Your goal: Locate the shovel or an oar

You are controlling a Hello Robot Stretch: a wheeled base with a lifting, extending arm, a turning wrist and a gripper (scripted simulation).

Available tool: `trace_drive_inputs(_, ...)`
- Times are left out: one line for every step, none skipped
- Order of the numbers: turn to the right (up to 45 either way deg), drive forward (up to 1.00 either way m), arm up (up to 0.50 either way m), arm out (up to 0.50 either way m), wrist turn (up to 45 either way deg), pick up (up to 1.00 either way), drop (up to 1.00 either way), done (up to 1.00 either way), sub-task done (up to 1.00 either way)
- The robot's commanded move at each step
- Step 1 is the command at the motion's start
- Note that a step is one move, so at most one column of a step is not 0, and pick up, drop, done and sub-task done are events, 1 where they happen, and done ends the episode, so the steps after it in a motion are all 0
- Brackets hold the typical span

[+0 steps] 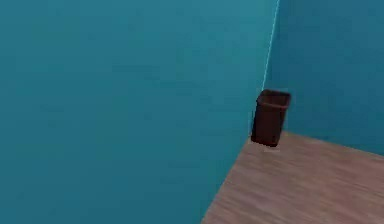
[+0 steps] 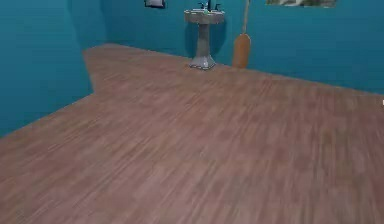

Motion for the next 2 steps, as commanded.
trace_drive_inputs(45.0, 0.00, 0.00, 0.00, 0.0, 0.00, 0.00, 0.00, 0.00)
trace_drive_inputs(45.0, 0.00, 0.00, 0.00, 0.0, 0.00, 0.00, 0.00, 0.00)
